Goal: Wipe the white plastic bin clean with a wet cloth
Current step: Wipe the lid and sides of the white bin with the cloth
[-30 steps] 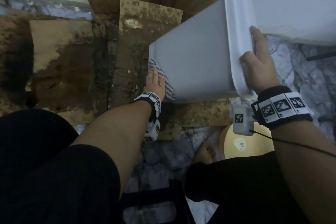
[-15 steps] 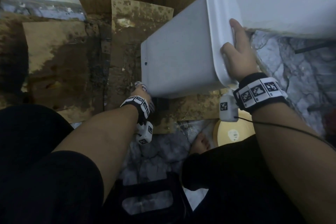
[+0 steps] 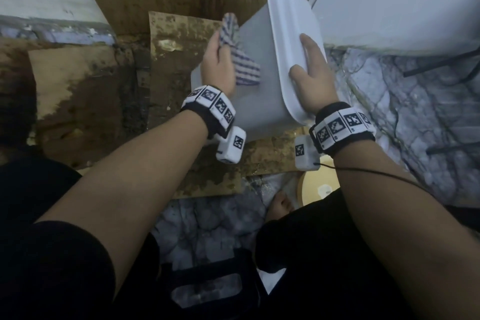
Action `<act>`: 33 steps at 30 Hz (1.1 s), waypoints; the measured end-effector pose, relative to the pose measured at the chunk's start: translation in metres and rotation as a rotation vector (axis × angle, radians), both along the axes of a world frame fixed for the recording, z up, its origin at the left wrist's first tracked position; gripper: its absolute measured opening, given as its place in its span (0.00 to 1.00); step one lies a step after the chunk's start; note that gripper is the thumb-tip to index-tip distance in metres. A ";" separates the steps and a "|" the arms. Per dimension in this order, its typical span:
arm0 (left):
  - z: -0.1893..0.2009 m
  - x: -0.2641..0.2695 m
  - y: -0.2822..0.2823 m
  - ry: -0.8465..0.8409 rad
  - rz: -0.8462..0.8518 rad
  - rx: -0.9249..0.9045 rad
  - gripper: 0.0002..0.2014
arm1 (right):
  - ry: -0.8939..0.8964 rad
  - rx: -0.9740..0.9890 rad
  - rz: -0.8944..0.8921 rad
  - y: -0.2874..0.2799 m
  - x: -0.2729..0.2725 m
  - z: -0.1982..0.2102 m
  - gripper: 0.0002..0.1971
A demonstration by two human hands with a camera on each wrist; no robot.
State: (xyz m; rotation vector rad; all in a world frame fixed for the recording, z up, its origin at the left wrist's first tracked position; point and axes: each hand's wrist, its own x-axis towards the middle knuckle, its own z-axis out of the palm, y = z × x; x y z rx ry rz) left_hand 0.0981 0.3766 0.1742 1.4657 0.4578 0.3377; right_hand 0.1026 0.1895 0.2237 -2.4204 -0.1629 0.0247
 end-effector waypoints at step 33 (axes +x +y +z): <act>-0.083 0.095 -0.002 0.241 -0.371 0.565 0.27 | 0.037 0.005 0.030 -0.006 0.007 -0.007 0.38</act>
